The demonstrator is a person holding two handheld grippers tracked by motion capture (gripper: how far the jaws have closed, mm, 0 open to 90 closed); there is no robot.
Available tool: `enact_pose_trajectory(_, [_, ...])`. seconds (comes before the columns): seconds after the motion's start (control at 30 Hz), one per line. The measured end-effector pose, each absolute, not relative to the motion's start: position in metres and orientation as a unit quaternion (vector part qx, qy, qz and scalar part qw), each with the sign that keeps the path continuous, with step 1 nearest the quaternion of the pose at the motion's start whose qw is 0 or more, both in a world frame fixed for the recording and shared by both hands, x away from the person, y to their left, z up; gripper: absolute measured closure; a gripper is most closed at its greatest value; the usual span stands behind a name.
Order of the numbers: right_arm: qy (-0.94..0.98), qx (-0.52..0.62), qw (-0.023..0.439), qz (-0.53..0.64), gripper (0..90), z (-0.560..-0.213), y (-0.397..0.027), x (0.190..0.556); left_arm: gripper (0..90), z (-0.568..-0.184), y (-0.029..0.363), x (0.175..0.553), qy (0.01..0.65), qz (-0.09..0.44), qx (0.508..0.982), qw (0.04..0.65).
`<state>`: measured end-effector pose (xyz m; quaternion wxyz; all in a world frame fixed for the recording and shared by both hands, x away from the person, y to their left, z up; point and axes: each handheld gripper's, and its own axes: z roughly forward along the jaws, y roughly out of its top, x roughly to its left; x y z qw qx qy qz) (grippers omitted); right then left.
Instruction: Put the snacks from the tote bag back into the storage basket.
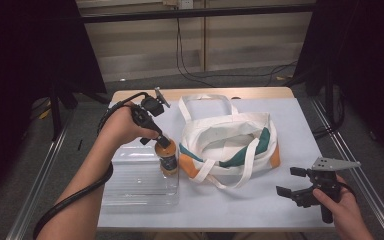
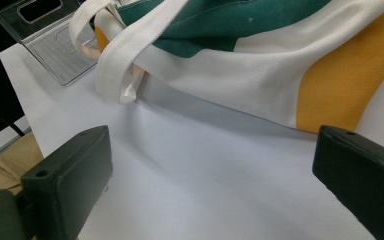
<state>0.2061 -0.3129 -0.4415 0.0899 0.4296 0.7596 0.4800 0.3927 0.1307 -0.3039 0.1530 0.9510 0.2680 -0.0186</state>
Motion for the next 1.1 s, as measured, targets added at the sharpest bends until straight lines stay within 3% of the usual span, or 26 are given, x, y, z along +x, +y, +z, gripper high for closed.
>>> enact_pose_trajectory(0.43, [0.756, 0.435, 0.092, 0.480, 2.5, -0.442, -0.316, 0.203, 13.9, -0.304, 0.131, 0.390, 0.265, -0.019, 0.950, 0.163])
enact_pose_trajectory(1.1, [0.756, 0.435, 0.094, 0.481, 2.5, -0.441, -0.314, 0.203, 10.7, -0.312, 0.142, 0.376, 0.263, -0.006, 0.946, 0.188])
